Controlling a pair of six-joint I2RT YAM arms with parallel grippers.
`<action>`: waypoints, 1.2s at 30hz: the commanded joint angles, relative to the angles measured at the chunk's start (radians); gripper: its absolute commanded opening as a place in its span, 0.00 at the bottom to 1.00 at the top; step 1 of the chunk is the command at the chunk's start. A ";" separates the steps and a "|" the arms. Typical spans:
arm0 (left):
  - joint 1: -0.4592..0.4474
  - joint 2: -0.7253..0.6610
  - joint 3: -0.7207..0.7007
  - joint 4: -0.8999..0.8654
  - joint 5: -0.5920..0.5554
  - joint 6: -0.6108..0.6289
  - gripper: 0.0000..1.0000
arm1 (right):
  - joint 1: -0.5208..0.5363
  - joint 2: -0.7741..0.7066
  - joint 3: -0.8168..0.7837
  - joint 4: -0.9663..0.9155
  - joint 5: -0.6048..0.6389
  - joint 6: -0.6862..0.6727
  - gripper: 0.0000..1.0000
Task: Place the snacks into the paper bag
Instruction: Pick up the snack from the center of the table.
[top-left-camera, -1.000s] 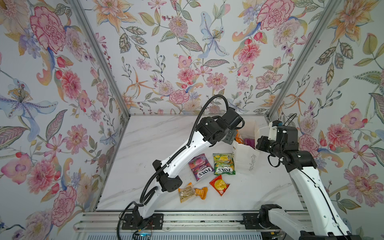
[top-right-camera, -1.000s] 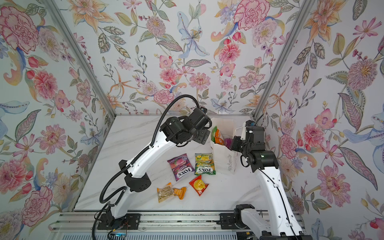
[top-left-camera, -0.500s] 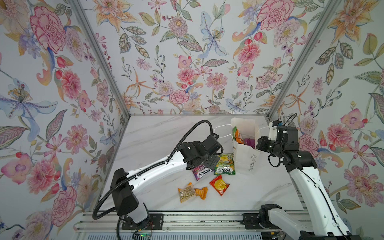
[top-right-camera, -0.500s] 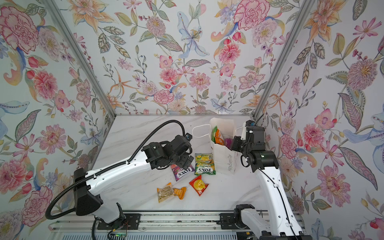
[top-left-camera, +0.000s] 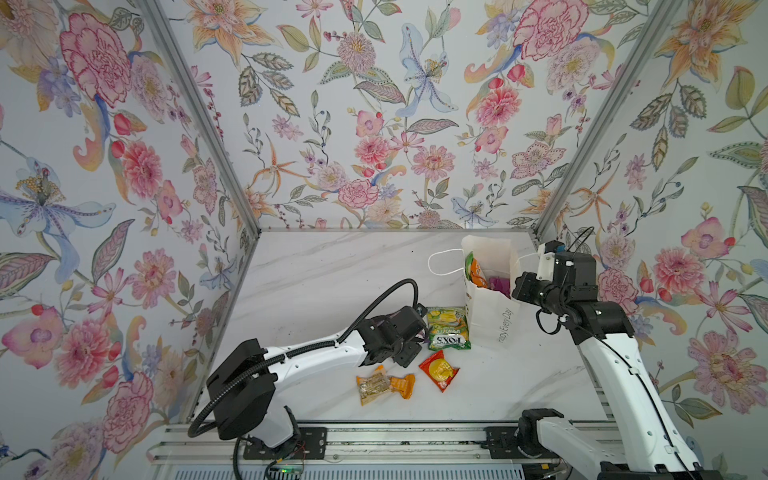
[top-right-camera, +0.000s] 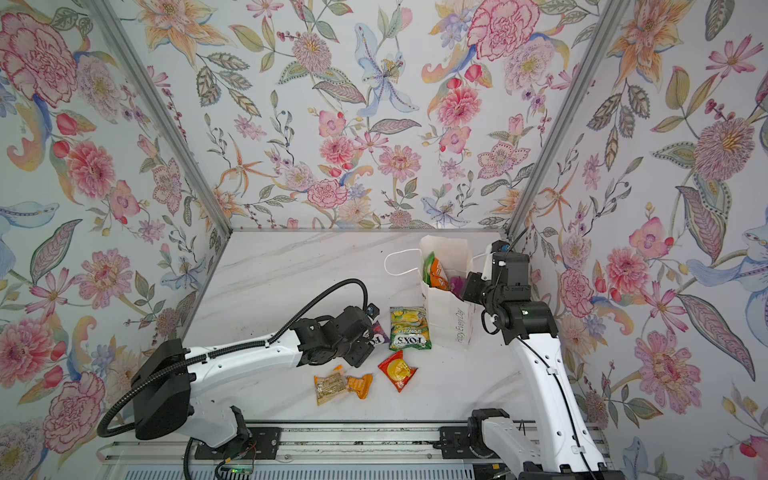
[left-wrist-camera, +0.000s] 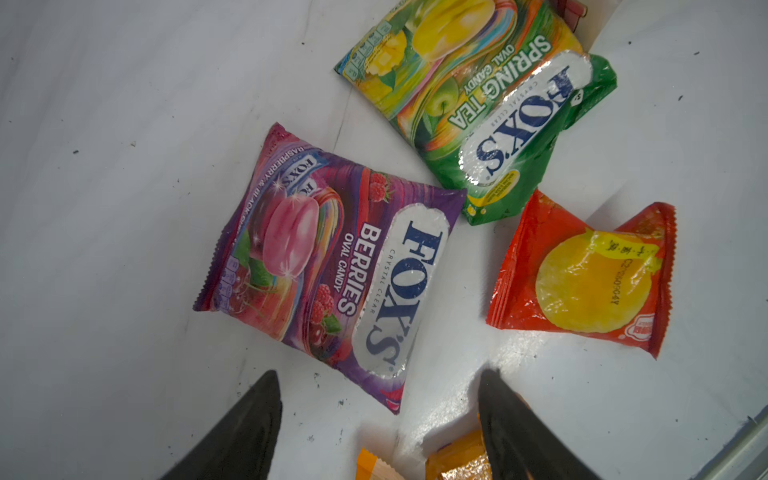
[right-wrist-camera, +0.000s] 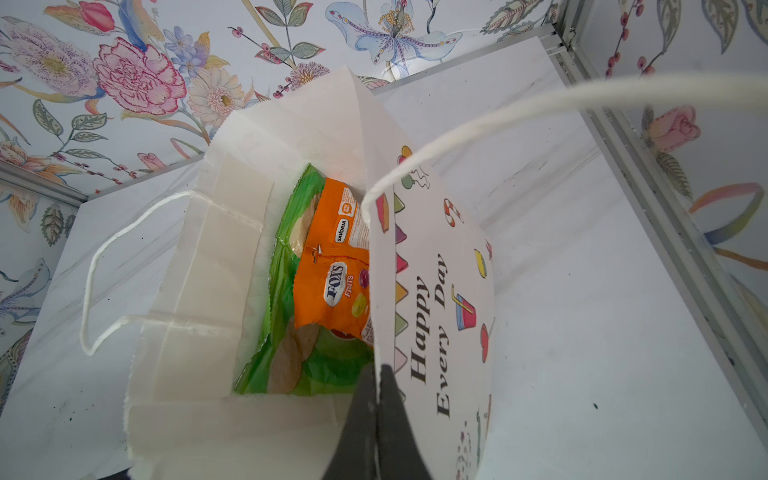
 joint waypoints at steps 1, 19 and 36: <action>-0.020 0.075 -0.019 0.023 -0.041 0.057 0.70 | -0.003 -0.007 -0.014 0.005 0.008 -0.013 0.00; -0.024 0.226 0.001 0.050 -0.214 0.058 0.32 | -0.003 -0.001 -0.007 0.005 0.006 -0.014 0.00; -0.013 0.139 0.038 0.061 -0.050 -0.079 0.00 | -0.001 -0.005 -0.003 0.003 0.001 -0.013 0.00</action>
